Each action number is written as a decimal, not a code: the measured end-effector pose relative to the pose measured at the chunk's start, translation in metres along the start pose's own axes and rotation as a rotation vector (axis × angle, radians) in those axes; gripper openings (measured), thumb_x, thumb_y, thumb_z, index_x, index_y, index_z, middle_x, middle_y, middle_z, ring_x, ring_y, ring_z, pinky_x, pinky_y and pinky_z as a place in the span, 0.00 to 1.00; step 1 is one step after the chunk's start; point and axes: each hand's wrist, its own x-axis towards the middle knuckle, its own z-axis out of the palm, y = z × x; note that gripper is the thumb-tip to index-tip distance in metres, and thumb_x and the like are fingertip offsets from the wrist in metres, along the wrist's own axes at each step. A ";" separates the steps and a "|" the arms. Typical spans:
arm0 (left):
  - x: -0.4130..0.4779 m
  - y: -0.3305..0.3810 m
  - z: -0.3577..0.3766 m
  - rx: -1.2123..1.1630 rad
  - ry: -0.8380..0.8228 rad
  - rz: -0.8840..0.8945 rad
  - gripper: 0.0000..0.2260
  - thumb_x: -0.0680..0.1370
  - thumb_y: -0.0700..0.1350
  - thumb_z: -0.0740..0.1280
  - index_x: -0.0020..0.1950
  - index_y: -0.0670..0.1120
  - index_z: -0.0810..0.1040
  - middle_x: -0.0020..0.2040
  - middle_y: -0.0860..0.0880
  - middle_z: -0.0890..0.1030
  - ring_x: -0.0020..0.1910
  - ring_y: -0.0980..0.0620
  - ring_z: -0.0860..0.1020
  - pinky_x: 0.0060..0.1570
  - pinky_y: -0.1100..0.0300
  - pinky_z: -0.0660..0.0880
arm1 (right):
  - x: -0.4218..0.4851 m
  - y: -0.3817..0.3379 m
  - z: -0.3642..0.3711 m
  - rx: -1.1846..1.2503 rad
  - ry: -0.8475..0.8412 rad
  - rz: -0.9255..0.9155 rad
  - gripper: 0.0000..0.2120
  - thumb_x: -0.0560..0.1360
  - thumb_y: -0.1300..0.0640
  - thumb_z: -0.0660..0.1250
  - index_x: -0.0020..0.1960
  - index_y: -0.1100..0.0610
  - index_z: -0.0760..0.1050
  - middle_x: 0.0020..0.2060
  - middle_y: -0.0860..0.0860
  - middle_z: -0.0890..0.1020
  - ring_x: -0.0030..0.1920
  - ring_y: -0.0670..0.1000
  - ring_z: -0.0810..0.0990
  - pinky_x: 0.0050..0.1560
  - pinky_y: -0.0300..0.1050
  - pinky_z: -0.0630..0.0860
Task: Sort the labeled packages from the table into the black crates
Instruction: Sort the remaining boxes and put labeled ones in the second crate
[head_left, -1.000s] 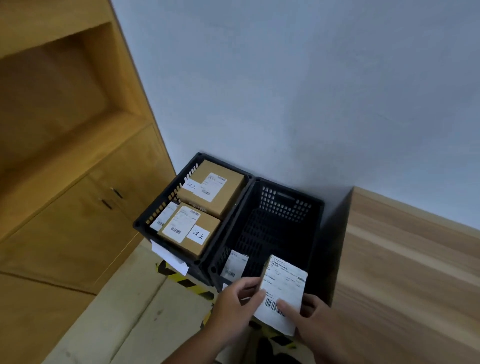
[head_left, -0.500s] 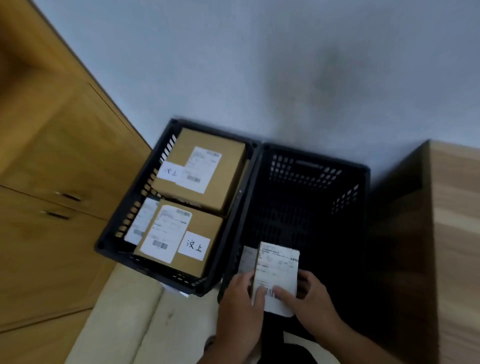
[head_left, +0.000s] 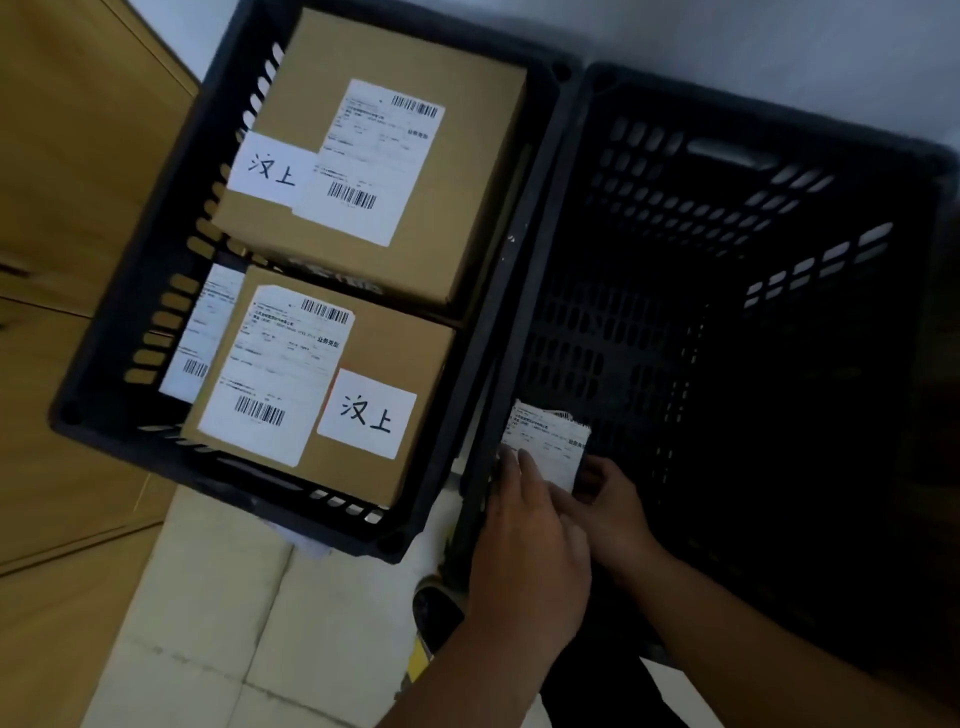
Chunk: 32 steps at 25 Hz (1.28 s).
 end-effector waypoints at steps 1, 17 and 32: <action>-0.003 -0.001 -0.001 -0.034 -0.005 0.020 0.31 0.85 0.49 0.55 0.84 0.49 0.43 0.85 0.54 0.44 0.83 0.57 0.46 0.75 0.66 0.51 | 0.002 0.001 0.001 -0.024 0.006 -0.008 0.29 0.72 0.59 0.79 0.69 0.58 0.71 0.56 0.49 0.83 0.55 0.46 0.83 0.51 0.40 0.80; -0.144 0.089 -0.116 0.159 -0.043 0.346 0.24 0.85 0.54 0.59 0.81 0.58 0.59 0.79 0.61 0.61 0.76 0.61 0.61 0.72 0.65 0.63 | -0.208 -0.086 -0.120 -0.455 0.245 -0.354 0.32 0.75 0.45 0.73 0.75 0.48 0.65 0.68 0.42 0.72 0.69 0.43 0.71 0.70 0.37 0.68; -0.324 0.253 -0.042 0.356 -0.013 1.025 0.23 0.82 0.57 0.63 0.77 0.60 0.64 0.73 0.64 0.66 0.72 0.61 0.66 0.71 0.64 0.65 | -0.506 0.021 -0.294 -0.554 0.930 -0.515 0.30 0.76 0.44 0.68 0.75 0.46 0.65 0.73 0.42 0.66 0.74 0.44 0.66 0.73 0.39 0.64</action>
